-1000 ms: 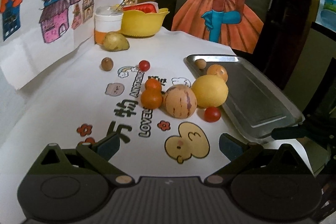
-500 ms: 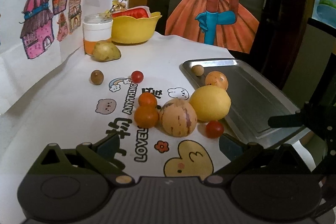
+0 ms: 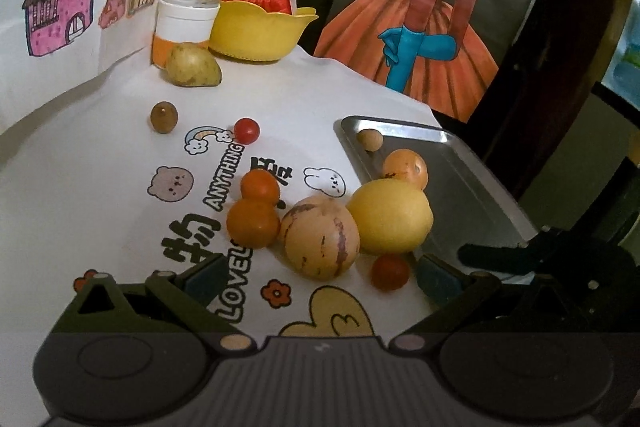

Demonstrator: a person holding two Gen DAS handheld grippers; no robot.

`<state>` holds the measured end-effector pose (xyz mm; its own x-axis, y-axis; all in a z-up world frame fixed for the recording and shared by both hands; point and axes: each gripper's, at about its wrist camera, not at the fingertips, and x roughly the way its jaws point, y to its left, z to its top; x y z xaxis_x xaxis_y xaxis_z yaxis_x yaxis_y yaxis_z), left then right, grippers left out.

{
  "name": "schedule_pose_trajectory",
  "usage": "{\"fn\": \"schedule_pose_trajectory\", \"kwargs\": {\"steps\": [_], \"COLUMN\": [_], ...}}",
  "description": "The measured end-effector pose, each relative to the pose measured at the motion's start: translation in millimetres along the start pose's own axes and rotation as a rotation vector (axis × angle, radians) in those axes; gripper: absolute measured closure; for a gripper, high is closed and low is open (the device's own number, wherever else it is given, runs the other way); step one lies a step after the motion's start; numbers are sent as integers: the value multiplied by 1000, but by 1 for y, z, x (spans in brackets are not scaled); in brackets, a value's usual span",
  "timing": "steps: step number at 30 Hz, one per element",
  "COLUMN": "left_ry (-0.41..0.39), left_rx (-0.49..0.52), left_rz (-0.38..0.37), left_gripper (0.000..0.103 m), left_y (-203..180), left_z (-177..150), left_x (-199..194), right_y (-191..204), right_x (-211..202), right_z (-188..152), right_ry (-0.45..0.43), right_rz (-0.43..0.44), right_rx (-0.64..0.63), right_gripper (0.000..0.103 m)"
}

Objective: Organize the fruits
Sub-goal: 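Close the left tool on a second striped pepino while the right tool grasps a red cherry tomato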

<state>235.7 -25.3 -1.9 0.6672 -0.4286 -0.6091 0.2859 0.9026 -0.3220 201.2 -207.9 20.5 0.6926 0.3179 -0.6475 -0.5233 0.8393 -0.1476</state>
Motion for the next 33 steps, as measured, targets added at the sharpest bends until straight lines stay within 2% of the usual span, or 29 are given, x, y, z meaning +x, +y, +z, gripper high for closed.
{"fn": "schedule_pose_trajectory", "kwargs": {"steps": [10,17,22,33], "left_ry": [14,0,4,0], "left_rx": [-42,-103,-127,-93], "left_rz": [-27,-21,-5,26], "left_gripper": [16,29,47,50], "left_y": [2,6,8,1], "left_z": [2,5,9,9], "left_x": [9,12,17,23], "right_y": [3,2,1,-1], "right_x": [11,18,22,28], "right_z": [5,8,10,11], "right_ry": [7,14,11,16], "right_rz": [24,13,7,22], "right_rx": [-15,-18,-16,1], "right_gripper": [48,53,57,72]}}
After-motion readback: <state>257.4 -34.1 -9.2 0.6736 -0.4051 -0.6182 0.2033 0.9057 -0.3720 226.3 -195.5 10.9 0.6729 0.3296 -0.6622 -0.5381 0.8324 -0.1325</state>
